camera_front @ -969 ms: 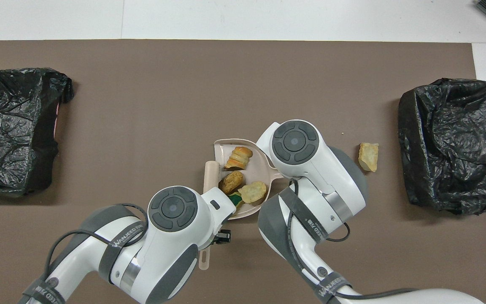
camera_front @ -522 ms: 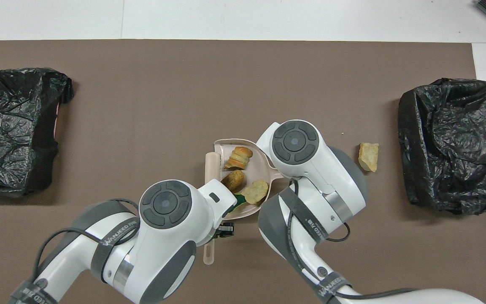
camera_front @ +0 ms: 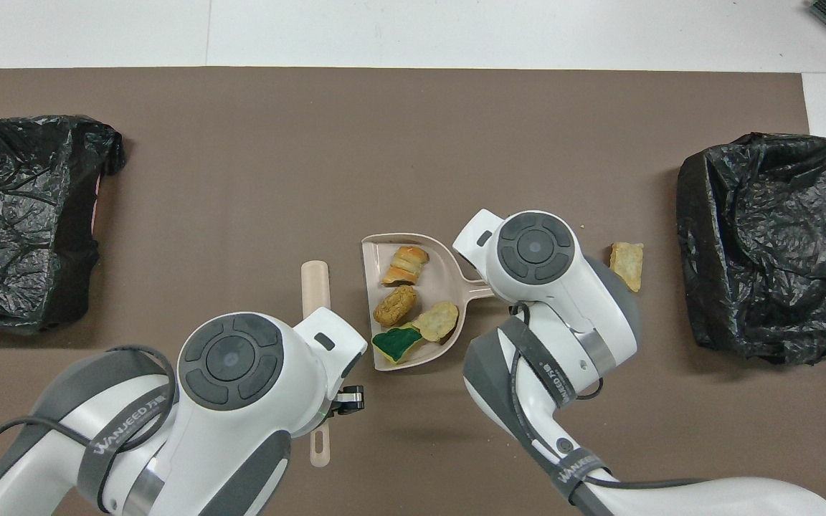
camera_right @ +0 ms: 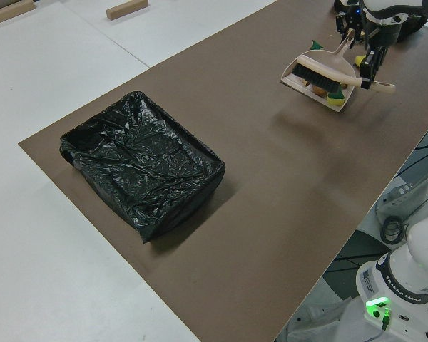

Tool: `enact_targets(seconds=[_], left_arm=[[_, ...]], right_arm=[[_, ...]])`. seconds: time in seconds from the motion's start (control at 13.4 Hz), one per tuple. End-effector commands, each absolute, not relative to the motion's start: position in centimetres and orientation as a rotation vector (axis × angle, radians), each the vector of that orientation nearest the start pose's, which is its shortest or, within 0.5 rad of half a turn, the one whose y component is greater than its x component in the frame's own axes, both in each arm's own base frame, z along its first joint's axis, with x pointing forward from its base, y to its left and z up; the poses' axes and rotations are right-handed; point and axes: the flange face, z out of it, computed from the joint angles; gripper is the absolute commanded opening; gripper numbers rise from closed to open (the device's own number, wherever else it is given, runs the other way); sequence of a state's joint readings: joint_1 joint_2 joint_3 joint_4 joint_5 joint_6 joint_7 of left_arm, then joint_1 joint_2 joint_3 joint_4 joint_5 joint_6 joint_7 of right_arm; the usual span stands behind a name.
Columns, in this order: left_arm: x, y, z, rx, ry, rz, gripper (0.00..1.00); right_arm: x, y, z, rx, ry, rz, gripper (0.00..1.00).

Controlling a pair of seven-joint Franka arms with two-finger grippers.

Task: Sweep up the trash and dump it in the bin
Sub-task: 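Carry the loaded dustpan with the right gripper toward the nearer black bin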

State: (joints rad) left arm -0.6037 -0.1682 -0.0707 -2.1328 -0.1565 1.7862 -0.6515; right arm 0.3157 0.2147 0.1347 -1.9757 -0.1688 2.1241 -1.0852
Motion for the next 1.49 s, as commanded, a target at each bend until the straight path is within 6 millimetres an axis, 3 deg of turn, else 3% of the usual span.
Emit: enact_targets(seconds=[0.0, 0.15, 0.45, 0.75, 0.97, 1.42], left_arm=[[34.9, -30.6, 46.5, -3.091, -0.111, 0.331, 0.0], [33.7, -30.9, 46.4, -3.086, -0.1, 0.32, 0.0], [30.0, -32.7, 44.4, -3.048, -0.128, 0.307, 0.0], [25.1, -36.4, 41.4, -3.09, -0.158, 0.225, 0.0], [21.2, -38.7, 39.3, -3.134, -0.052, 0.215, 0.0], [16.0, -40.1, 36.9, -3.169, 0.038, 0.278, 0.0]], right_arm=[[53.0, 23.0, 36.3, 2.166, 2.245, -0.04, 0.0], [54.0, 23.0, 38.3, 2.122, 2.283, -0.002, 0.0], [56.6, 17.7, 41.5, 2.208, 2.28, -0.022, 0.0], [58.7, 11.2, 43.6, 2.289, 2.278, 0.02, 0.0], [59.8, 6.1, 44.7, 2.321, 2.264, 0.024, 0.0], [61.1, -6.4, 50.2, 2.387, 2.106, 0.094, 0.0]])
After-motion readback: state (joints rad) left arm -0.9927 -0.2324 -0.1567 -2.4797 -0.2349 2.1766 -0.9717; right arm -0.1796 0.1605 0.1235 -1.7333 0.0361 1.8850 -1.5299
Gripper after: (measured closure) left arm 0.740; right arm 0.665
